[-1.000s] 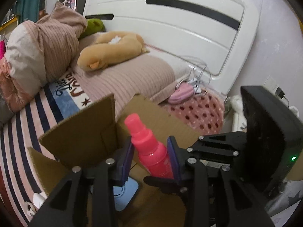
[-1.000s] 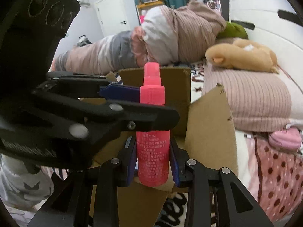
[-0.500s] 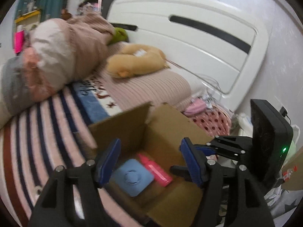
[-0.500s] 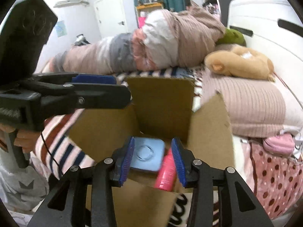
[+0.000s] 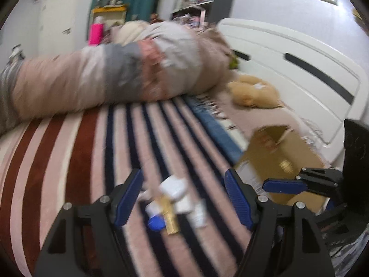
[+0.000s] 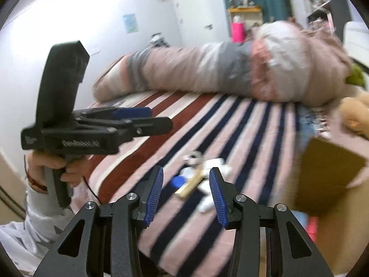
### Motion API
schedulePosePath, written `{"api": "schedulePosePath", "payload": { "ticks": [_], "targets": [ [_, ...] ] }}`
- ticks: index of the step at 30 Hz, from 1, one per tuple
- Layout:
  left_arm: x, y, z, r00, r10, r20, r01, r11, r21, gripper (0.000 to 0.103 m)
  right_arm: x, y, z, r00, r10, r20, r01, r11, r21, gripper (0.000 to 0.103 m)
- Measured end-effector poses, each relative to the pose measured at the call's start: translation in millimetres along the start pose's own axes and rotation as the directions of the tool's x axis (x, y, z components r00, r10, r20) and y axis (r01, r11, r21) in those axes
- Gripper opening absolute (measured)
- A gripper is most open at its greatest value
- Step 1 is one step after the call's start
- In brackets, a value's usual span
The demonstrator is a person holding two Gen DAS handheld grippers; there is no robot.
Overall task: Organize rigid objects
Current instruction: 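Grasp the white lotion tube with the right tool while the left tool grasps the white lens case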
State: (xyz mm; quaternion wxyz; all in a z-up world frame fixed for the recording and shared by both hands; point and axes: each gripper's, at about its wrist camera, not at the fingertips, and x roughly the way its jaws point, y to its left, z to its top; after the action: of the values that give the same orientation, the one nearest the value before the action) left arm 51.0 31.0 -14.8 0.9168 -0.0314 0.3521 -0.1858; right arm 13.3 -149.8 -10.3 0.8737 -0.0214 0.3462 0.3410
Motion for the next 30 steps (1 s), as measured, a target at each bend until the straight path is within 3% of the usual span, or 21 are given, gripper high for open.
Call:
{"api": "schedulePosePath", "payload": {
  "ticks": [4, 10, 15, 18, 22, 28, 30],
  "targets": [
    [17.2, 35.8, -36.4, 0.998, 0.033, -0.058, -0.035, 0.998, -0.046, 0.070, 52.6, 4.8, -4.6, 0.996, -0.030, -0.085, 0.034, 0.999, 0.039, 0.037],
    [58.4, 62.5, -83.8, 0.988, -0.004, -0.152, -0.010, 0.996, -0.092, 0.070, 118.8, -29.3, -30.4, 0.964, -0.168, -0.204, 0.203, 0.965, 0.166, 0.037],
    [93.1, 65.7, -100.5, 0.975, -0.089, -0.203, 0.056, 0.985, -0.162, 0.055, 148.2, -57.9, -48.6, 0.936, -0.208, -0.285, 0.278, 0.933, 0.231, 0.037],
    [108.7, 60.0, -101.5, 0.970, -0.142, -0.199, 0.105, 0.977, -0.183, 0.052, 154.5, -61.9, -58.1, 0.936, -0.176, -0.305, 0.252, 0.939, 0.232, 0.037],
    [123.2, 54.2, -97.3, 0.975, -0.118, -0.189, 0.085, 0.981, -0.177, 0.048, 151.4, -62.4, -60.5, 0.930, -0.214, -0.300, 0.273, 0.947, 0.171, 0.022],
    [127.3, 51.3, -91.6, 0.975, -0.121, -0.185, 0.092, 0.983, -0.158, 0.016, 135.0, -55.5, -62.3, 0.927, -0.200, -0.316, 0.244, 0.964, 0.105, 0.021],
    [124.4, 51.5, -92.0, 0.974, -0.117, -0.196, 0.090, 0.986, -0.143, 0.014, 136.0, -52.8, -62.3, 0.921, -0.205, -0.330, 0.247, 0.965, 0.089, 0.022]
  ]
}}
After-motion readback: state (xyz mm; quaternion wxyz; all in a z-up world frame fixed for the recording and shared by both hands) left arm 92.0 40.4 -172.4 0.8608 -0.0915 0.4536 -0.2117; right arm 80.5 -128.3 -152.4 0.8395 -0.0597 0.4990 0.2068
